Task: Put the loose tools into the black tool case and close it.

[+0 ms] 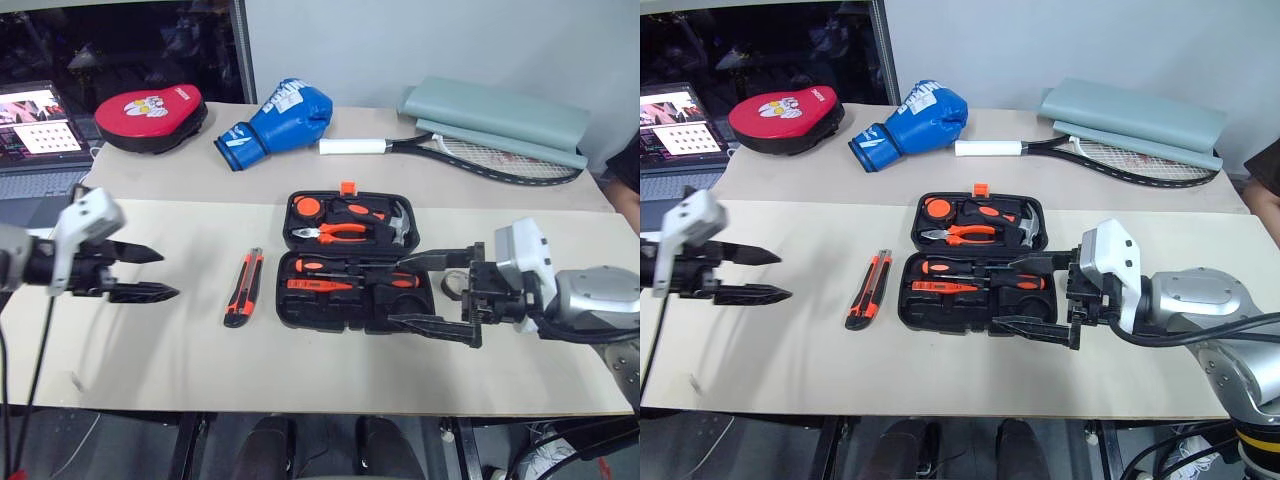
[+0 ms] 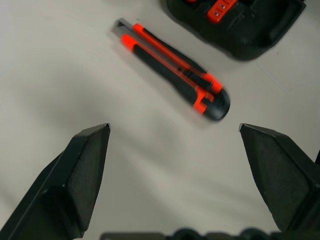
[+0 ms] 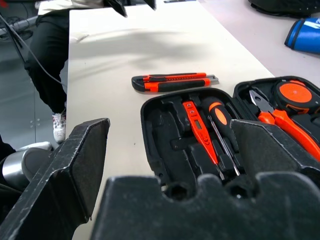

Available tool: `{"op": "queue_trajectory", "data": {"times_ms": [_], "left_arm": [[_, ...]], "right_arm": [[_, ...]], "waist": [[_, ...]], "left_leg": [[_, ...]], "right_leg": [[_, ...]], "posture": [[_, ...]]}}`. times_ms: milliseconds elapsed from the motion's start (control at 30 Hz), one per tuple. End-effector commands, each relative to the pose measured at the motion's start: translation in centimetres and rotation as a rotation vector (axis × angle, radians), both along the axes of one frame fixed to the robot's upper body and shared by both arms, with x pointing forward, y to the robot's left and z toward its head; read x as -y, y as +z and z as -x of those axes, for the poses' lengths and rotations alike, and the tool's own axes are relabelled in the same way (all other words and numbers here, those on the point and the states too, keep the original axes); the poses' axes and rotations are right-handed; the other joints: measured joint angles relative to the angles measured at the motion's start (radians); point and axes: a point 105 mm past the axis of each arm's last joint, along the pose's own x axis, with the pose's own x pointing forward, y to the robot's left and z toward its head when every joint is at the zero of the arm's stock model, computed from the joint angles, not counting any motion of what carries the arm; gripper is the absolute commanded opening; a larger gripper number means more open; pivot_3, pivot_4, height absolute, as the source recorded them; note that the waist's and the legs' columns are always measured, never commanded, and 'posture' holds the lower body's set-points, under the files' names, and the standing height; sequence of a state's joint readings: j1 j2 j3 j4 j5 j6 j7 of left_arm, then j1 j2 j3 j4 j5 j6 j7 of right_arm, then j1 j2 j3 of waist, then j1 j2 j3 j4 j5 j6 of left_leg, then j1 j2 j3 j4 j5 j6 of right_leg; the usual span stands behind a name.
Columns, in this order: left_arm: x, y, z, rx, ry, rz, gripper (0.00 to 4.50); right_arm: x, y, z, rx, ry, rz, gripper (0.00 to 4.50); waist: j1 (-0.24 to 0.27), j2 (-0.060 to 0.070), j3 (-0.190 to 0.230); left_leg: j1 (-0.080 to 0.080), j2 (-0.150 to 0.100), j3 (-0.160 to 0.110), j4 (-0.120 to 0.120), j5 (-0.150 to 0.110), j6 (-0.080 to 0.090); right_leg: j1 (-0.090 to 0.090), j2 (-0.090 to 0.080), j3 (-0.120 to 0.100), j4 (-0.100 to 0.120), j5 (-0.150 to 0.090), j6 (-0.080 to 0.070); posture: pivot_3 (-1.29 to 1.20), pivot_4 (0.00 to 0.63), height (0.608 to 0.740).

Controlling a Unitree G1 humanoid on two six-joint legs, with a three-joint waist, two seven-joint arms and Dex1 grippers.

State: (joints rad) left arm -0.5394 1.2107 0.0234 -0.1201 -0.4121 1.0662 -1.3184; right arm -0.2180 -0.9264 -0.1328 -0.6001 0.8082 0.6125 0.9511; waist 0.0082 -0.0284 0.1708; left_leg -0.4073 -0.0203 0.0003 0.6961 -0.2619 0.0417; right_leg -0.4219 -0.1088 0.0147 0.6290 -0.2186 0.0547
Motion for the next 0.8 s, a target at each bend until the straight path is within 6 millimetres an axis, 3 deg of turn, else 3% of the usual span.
{"op": "queue_trajectory", "data": {"times_ms": [33,167,300,800], "left_arm": [[1.6,-0.6,-0.8,-0.143,0.196,-0.017,4.43],[3.0,-2.3,-1.4,-0.240,0.273,-0.062,4.43],[3.2,-4.0,-2.2,-0.247,0.317,-0.122,4.43],[7.2,-6.7,-3.5,-0.294,0.286,-0.158,4.43]], "right_arm": [[-0.3,0.7,0.4,0.040,0.001,-0.017,4.50],[-0.6,0.4,0.8,0.034,-0.021,-0.039,4.50],[-0.9,0.4,1.0,0.036,-0.039,-0.058,4.50],[-2.1,-0.3,1.6,0.029,-0.085,-0.110,4.50]], "waist": [[-0.002,0.000,0.000],[-0.018,-0.002,0.001],[-0.024,-0.002,0.001],[-0.009,-0.002,0.001]], "left_leg": [[0.000,0.000,0.000,0.000,0.000,0.000],[0.001,0.000,0.000,0.000,0.000,0.000],[0.001,0.000,0.000,0.000,0.000,0.000],[0.001,-0.001,-0.001,0.001,0.001,-0.002]], "right_leg": [[0.000,0.000,0.000,0.000,0.000,0.000],[0.000,0.001,0.001,0.001,0.000,0.000],[0.000,0.001,0.002,0.001,0.000,0.000],[0.000,0.000,0.002,0.002,0.000,0.000]], "posture": [[0.00,0.150,0.737],[0.00,0.150,0.737],[0.00,0.150,0.737],[0.00,0.150,0.737]]}}
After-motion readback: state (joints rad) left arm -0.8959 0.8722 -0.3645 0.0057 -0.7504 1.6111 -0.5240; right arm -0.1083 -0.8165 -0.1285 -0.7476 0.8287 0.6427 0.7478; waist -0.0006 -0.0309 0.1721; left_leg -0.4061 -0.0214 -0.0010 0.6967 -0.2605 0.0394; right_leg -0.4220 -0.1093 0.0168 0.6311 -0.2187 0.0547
